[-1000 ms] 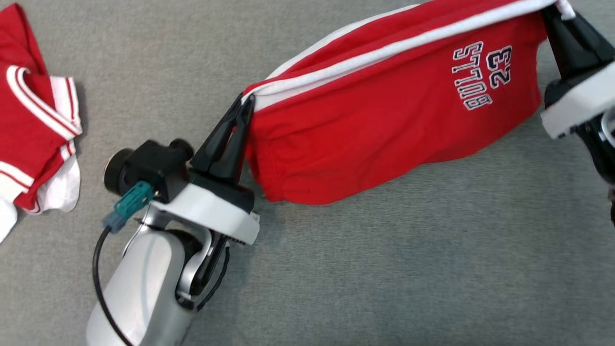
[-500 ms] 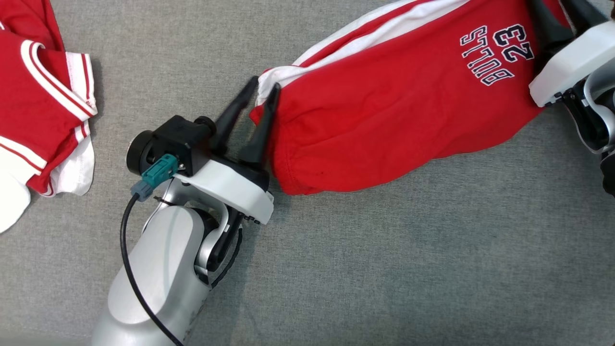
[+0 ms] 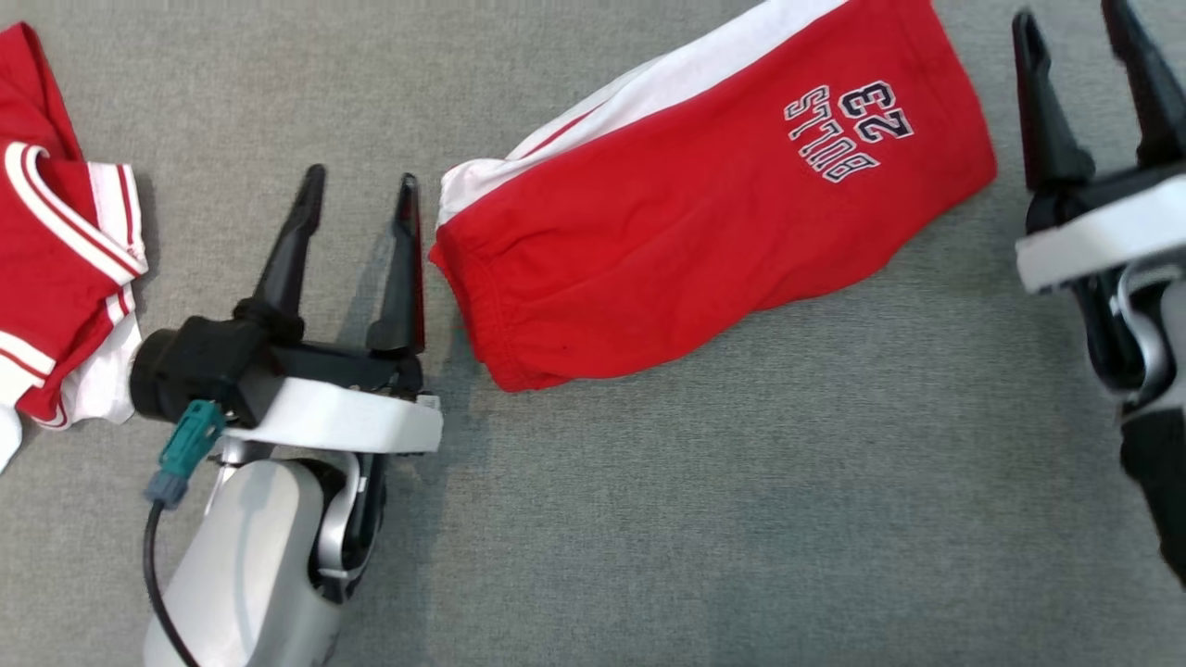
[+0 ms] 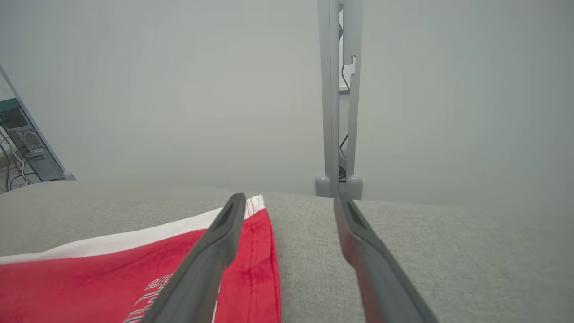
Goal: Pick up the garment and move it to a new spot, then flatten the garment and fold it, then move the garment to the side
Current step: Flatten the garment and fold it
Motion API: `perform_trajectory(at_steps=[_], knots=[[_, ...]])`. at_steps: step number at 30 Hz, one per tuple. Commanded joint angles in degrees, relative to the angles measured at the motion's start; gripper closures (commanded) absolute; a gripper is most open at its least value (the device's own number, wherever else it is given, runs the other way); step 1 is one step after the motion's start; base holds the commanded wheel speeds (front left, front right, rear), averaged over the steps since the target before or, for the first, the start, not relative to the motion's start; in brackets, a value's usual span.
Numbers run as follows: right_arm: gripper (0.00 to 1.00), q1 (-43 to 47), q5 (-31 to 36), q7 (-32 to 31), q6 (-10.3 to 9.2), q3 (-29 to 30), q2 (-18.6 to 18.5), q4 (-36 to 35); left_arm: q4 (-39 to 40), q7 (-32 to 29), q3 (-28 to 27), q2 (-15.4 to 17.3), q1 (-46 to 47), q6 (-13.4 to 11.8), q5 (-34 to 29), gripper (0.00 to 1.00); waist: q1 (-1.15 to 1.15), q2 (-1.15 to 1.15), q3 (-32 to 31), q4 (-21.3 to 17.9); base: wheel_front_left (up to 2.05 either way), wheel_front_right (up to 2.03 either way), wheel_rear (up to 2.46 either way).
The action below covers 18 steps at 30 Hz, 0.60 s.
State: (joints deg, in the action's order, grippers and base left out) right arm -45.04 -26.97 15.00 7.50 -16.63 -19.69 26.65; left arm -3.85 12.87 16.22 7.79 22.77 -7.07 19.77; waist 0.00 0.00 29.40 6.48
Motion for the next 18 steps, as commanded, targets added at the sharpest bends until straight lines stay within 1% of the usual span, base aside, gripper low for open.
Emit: perform_trajectory(at_steps=[1, 3, 4, 9, 13, 18], knots=[[0.0, 3.59, 2.22, 0.35, -0.02, 2.21, 0.79, -2.52, 0.57, 0.55, -0.61, 0.91, -1.12, -0.41, -0.37, 0.0, 0.0, 0.0, -1.55, -1.43, 0.0, 0.0, 0.0], [0.0, 7.22, 4.24, 0.34, -0.03, 5.01, 2.06, -5.18, 0.97, 0.93, -1.39, 1.62, -1.89, -0.6, -0.51, 0.0, 0.0, 0.0, -2.51, -2.11, 0.0, 0.0, 0.0], [0.0, 7.22, 4.24, 0.34, -0.03, 5.01, 2.06, -5.18, 0.97, 0.93, -1.39, 1.62, -1.89, -0.6, -0.51, 0.0, 0.0, 0.0, -2.51, -2.11, 0.0, 0.0, 0.0], [0.0, 15.76, 8.38, 0.25, -0.02, 9.42, 4.89, -10.2, 0.74, 1.3, -2.34, 3.12, -4.86, -0.96, -0.35, 0.0, 0.0, 0.0, -4.99, -3.49, 0.0, 0.0, 0.0], [0.0, 21.69, 9.96, -0.27, -0.02, 11.6, 6.95, -12.87, 0.42, 1.17, -2.4, 4.04, -7.49, -1.38, -0.72, 0.0, 0.0, 0.0, -6.83, -4.3, 0.0, 0.0, 0.0], [0.0, 26.18, 11.17, -1.76, -0.03, 13.63, 8.57, -16.18, 1.0, 0.77, -2.76, 4.54, -9.84, -2.08, -0.07, 0.0, 0.0, 0.0, -8.11, -5.15, 0.0, 0.0, 0.0]])
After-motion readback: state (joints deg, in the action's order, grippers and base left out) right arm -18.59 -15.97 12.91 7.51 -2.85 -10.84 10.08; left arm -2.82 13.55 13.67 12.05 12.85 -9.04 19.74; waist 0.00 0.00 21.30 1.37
